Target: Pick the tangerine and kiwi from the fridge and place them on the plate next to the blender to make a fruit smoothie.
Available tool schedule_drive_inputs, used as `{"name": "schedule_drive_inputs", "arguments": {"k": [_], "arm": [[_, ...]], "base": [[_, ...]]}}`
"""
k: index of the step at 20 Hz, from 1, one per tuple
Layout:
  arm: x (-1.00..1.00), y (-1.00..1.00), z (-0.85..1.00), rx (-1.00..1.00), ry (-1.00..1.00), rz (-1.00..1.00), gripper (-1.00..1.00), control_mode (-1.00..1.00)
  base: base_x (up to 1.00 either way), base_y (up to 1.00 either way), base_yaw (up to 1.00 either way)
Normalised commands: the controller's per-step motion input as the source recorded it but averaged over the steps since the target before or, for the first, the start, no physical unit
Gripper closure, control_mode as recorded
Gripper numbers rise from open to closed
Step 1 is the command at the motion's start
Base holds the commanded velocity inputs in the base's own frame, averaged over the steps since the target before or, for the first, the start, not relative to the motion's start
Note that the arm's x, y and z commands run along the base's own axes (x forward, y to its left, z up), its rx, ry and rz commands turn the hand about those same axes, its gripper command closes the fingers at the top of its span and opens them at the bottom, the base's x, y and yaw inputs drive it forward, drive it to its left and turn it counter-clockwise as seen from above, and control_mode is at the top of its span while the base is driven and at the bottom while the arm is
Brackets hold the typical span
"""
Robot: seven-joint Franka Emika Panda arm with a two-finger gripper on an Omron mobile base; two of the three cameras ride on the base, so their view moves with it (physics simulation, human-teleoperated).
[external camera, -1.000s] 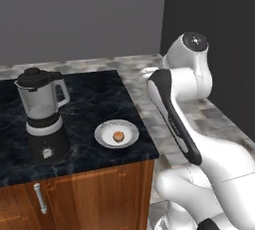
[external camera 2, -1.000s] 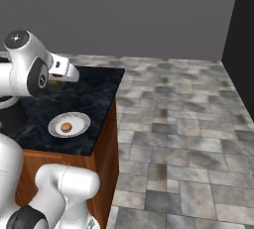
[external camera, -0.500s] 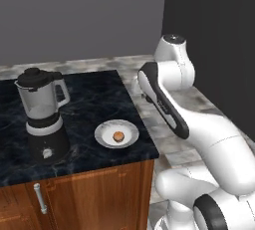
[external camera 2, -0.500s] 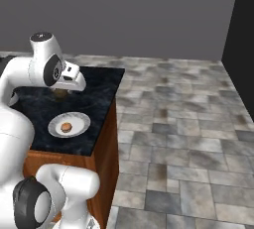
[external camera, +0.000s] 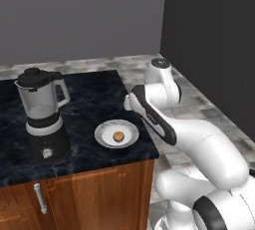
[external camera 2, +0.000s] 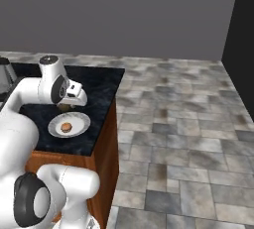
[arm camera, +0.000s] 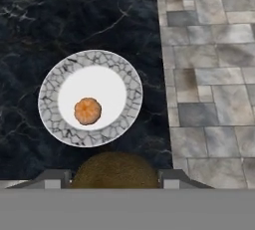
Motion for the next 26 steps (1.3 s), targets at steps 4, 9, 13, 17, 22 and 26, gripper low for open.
{"name": "schedule_drive_inputs", "arguments": {"k": [4, 9, 13, 17, 22, 26], "arm": [[0.5, 0.35, -0.49, 0.0, 0.08, 0.0, 1.0, -1.0], [0.5, 0.3, -0.43, 0.0, 0.17, 0.0, 1.0, -1.0], [0.14, 0.06, -0.12, 0.0, 0.19, 0.0, 1.0, -1.0], [0.04, 0.0, -0.43, 0.0, 0.08, 0.0, 1.0, -1.0], [0.2, 0.04, -0.45, 0.0, 0.0, 0.0, 1.0, -1.0], [0.33, 0.12, -0.26, 0.0, 0.0, 0.0, 1.0, -1.0]], "base": [[0.0, 0.0, 0.0], [0.0, 0.0, 0.0], [0.0, 0.0, 0.0], [0.0, 0.0, 0.0], [0.0, 0.0, 0.0], [0.0, 0.0, 0.0]]}}
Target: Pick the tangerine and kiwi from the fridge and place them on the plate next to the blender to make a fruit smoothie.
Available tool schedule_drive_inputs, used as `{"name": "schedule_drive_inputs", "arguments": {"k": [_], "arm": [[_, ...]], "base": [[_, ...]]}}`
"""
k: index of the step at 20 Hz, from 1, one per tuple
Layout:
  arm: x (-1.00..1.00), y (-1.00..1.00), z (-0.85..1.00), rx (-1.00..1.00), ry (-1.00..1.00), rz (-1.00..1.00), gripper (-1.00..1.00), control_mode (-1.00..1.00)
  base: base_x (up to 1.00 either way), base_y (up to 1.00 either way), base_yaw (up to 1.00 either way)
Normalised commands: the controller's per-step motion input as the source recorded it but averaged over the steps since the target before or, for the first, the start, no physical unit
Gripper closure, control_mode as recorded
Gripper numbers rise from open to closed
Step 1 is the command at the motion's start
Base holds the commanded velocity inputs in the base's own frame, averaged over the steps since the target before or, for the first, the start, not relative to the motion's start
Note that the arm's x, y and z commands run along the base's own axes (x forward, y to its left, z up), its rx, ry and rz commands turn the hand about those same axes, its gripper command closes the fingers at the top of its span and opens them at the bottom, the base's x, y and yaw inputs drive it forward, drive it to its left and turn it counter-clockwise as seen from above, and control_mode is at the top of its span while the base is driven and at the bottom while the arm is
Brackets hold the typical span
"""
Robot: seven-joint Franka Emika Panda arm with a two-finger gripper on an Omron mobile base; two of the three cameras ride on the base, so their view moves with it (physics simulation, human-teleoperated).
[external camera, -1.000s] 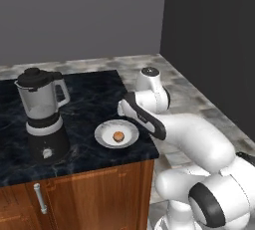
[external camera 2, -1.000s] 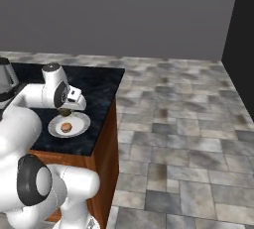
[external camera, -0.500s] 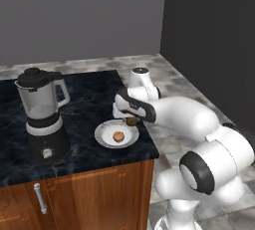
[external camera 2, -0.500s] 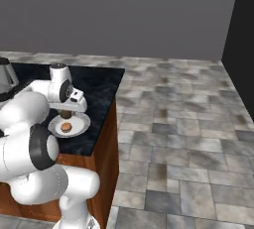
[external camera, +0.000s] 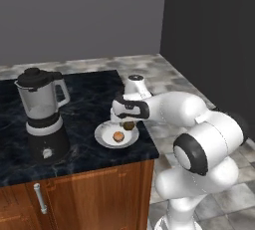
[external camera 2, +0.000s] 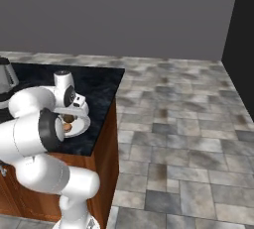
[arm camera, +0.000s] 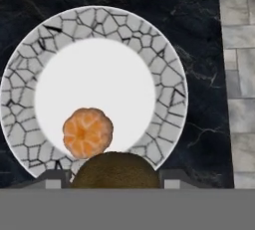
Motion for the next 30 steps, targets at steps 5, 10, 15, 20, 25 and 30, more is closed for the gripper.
{"name": "schedule_drive_inputs", "arguments": {"k": [5, 10, 15, 20, 25, 30], "arm": [[0.34, 0.14, -0.23, 0.0, 0.0, 0.0, 1.0, -1.0], [0.42, 0.11, -0.25, 0.0, 0.0, 0.0, 1.0, -1.0], [0.23, 0.01, -0.27, 0.0, 0.0, 0.0, -1.0, -1.0], [0.05, 0.0, -0.04, 0.0, 0.0, 0.0, -1.0, -1.0], [-0.02, 0.0, 0.0, 0.0, 0.0, -0.04, -1.0, -1.0], [-0.31, 0.0, 0.11, 0.0, -0.09, -0.02, -1.0, -1.0]], "base": [[0.0, 0.0, 0.0], [0.0, 0.0, 0.0], [0.0, 0.0, 0.0], [0.0, 0.0, 0.0], [0.0, 0.0, 0.0], [0.0, 0.0, 0.0]]}}
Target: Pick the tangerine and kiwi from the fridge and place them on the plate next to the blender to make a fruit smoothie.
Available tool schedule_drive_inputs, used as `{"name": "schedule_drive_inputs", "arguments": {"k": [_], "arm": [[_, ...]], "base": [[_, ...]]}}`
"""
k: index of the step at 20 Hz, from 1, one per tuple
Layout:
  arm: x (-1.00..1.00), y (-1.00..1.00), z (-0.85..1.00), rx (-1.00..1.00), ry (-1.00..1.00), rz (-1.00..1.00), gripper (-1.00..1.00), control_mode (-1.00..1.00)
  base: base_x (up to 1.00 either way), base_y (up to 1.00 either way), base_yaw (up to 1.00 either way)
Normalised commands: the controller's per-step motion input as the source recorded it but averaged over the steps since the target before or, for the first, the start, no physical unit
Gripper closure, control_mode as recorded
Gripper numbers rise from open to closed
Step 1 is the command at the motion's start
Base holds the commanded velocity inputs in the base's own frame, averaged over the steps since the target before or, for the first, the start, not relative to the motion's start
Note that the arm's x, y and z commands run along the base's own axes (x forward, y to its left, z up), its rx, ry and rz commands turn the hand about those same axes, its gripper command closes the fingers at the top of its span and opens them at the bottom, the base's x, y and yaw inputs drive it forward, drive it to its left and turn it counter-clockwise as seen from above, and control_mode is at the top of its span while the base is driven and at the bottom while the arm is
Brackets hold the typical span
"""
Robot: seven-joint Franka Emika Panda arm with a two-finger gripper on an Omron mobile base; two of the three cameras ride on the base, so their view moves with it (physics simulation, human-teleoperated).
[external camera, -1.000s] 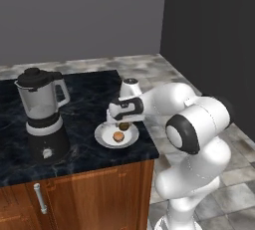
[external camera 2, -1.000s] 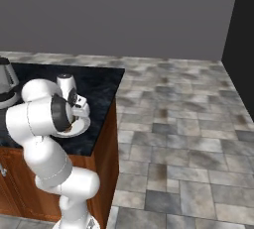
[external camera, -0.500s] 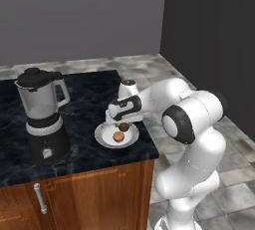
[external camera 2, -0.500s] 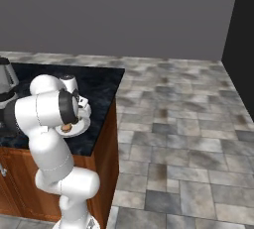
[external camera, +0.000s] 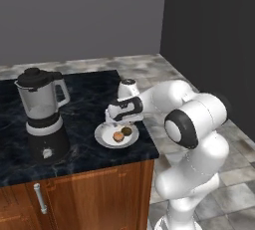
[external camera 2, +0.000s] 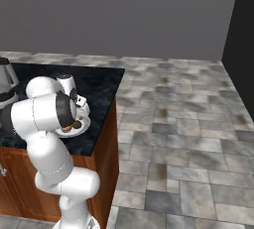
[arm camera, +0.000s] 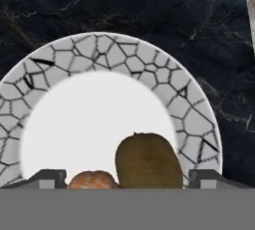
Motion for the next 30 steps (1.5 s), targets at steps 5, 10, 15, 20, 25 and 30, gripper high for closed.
{"name": "schedule_drive_inputs", "arguments": {"k": [5, 10, 15, 20, 25, 30], "arm": [[-0.95, -0.09, 0.18, 0.0, -0.33, -0.03, -1.0, -1.0], [-1.0, -0.38, 0.01, 0.01, -0.43, -0.06, -1.0, -1.0], [-1.0, -0.48, 0.08, 0.05, -0.4, -0.08, -1.0, -1.0], [-1.0, -0.49, 0.59, 0.11, -0.39, -0.09, -1.0, -1.0], [-0.99, -0.48, 0.94, 0.14, -0.33, -0.12, -1.0, -1.0], [-0.68, -0.54, 1.0, 0.19, -0.14, -0.11, -1.0, -1.0]], "base": [[0.0, 0.0, 0.0], [0.0, 0.0, 0.0], [0.0, 0.0, 0.0], [0.0, 0.0, 0.0], [0.0, 0.0, 0.0], [0.0, 0.0, 0.0]]}}
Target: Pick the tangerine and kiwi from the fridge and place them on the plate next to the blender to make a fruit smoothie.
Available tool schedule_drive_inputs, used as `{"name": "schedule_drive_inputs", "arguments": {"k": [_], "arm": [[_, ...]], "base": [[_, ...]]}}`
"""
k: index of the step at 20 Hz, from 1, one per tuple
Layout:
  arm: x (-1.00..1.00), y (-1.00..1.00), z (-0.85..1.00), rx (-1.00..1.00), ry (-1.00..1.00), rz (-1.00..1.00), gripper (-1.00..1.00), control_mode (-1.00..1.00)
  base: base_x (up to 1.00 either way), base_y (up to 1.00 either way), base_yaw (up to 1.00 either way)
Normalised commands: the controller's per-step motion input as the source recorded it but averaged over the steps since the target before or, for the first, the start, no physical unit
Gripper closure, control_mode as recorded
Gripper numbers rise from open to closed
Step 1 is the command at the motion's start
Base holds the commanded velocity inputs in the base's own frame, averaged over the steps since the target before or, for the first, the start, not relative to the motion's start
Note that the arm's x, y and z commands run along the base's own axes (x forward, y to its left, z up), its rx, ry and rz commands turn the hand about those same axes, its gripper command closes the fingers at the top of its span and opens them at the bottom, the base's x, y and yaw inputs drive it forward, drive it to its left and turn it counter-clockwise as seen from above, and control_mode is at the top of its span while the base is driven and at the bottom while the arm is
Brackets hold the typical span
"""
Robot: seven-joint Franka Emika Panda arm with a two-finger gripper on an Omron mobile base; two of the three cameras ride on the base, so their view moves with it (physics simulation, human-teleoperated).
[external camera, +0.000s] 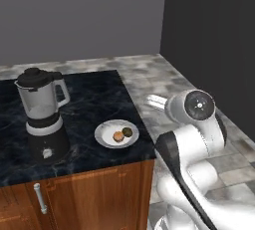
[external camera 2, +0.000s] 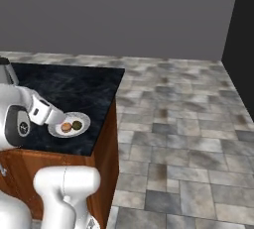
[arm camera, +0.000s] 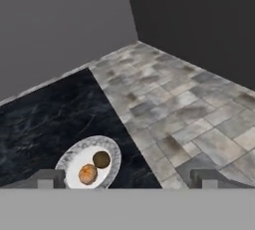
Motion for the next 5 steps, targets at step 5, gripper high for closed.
{"name": "schedule_drive_inputs", "arguments": {"k": [5], "arm": [[-0.32, -0.69, 0.91, 0.26, 0.0, -0.04, -1.0, -1.0]], "base": [[0.0, 0.0, 0.0]]}}
